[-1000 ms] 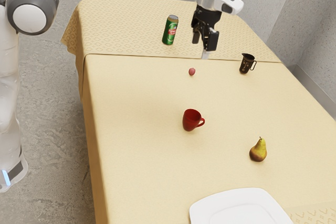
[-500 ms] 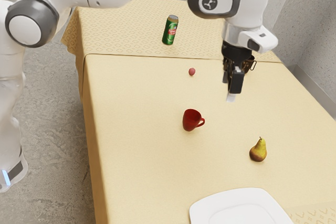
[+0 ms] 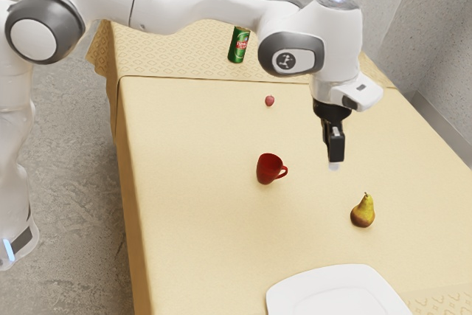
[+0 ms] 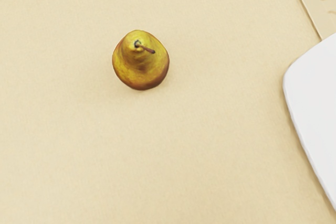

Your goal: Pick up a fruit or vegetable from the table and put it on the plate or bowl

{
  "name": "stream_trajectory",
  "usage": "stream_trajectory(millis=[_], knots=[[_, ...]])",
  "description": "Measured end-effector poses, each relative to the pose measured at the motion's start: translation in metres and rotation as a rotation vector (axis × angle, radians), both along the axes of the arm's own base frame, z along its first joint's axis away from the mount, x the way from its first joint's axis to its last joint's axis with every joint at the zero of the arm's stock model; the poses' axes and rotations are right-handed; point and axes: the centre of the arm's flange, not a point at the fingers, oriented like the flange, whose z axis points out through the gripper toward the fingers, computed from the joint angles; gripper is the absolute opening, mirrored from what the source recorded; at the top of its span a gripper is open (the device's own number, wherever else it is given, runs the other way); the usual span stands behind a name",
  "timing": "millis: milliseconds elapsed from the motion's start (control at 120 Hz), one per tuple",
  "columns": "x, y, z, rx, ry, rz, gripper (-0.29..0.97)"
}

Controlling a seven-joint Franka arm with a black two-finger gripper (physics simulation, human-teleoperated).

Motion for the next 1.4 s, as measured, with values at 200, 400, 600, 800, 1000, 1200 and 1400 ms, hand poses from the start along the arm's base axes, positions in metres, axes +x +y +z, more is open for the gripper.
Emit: stream_trajectory(millis=[200,400,600,800,1000,1200,1400], knots=[[0.019,-0.024,-0.027,-0.040,-0.171,-0.056,0.68],[0.022,-0.029,-0.061,-0.060,-0.234,-0.076,0.68],[0.028,-0.032,-0.081,-0.090,-0.280,-0.078,0.68],[0.033,-0.034,-0.088,-0.122,-0.318,-0.071,0.68],[0.037,-0.025,-0.085,-0.127,-0.344,-0.057,0.68],[0.044,-0.010,-0.088,-0.126,-0.355,-0.036,0.68],[0.048,-0.015,-0.103,-0.138,-0.351,-0.035,0.68]])
